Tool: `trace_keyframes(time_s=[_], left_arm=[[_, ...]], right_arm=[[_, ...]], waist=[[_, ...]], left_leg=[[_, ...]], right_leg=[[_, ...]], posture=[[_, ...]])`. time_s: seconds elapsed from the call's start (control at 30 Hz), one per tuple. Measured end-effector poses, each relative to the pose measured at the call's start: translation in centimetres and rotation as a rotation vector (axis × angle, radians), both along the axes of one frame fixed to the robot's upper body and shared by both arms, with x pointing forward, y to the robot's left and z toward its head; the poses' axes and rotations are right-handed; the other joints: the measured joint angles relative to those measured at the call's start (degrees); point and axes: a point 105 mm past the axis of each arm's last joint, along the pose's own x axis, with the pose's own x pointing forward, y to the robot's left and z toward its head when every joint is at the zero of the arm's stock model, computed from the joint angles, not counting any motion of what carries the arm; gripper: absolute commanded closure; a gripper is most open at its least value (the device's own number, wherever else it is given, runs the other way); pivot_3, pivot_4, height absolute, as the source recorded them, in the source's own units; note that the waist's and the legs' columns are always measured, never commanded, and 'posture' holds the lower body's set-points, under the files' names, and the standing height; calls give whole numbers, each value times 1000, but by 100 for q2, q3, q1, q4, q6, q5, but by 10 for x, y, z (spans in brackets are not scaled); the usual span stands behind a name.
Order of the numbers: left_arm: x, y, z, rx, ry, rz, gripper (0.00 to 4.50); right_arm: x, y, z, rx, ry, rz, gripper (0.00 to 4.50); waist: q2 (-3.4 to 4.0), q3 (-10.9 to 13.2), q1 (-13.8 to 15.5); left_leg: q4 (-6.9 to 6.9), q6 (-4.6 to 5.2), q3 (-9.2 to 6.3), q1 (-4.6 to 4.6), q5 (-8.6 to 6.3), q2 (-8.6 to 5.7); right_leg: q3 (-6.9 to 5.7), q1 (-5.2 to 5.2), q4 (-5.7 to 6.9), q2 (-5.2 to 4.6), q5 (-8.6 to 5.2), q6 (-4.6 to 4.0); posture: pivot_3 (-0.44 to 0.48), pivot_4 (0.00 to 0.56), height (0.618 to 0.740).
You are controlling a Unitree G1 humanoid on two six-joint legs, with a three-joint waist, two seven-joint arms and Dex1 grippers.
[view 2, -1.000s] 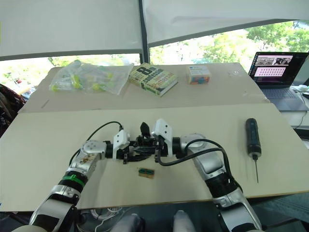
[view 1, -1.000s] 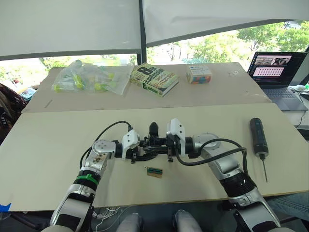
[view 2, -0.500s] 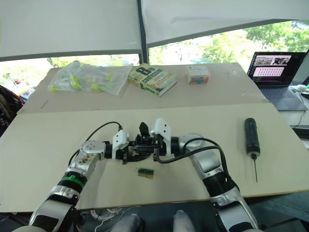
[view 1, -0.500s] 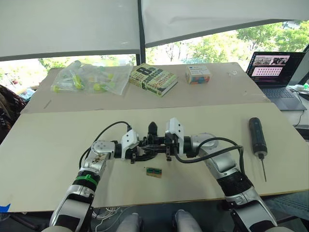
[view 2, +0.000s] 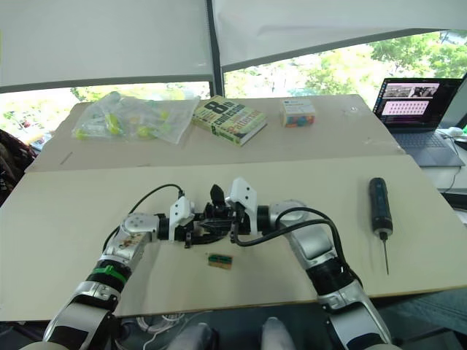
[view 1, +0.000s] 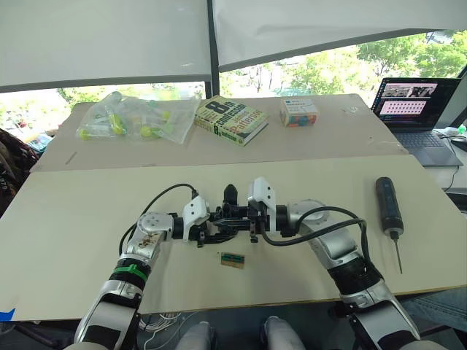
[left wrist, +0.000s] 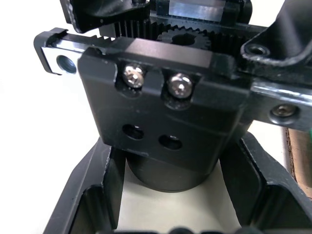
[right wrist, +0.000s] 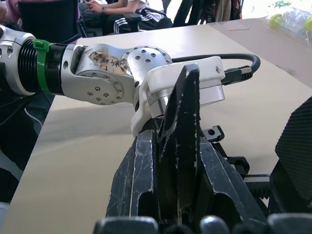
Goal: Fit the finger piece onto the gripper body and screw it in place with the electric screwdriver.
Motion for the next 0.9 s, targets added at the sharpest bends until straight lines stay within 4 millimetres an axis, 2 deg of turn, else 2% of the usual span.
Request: trace_keyframes(time_s=[0.5, 0.57, 0.63, 0.83, 0.9], left_arm=[[1, 0, 0, 0, 1, 6, 2207], [1, 0, 0, 0, 1, 6, 2207], [0, 0, 0, -1, -2, 4, 2207], [1, 1, 1, -4, -3, 5, 2207], [1, 1, 1, -6, -2, 8, 2207]], right_arm=[[1, 0, 1, 26, 0, 7, 4049], [1, 0, 2, 49, 13, 12, 2982], [4, -2, 1, 68, 24, -2, 2308], [2, -3, 19, 169, -57, 37, 171], [0, -1, 20, 184, -59, 56, 75]], waist=[[0, -2, -2], [0, -1, -2], [0, -1, 0], [0, -1, -10], [0, -1, -16]], left_leg=[[0, 0, 0, 8, 0, 0], [0, 0, 0, 4, 0, 0], [0, -1, 0, -4, 0, 0], [0, -1, 0, -7, 0, 0], [0, -1, 0, -7, 1, 1]], right_leg=[[0, 6, 2, 1, 0, 0], [1, 3, 2, 1, 1, -1], [1, -4, 2, 1, 1, -2], [1, -7, 2, 1, 2, -2], [1, -8, 2, 2, 3, -5]], posture=[[0, 150, 737], [0, 150, 737], [0, 150, 737], [0, 150, 737], [0, 150, 737]])
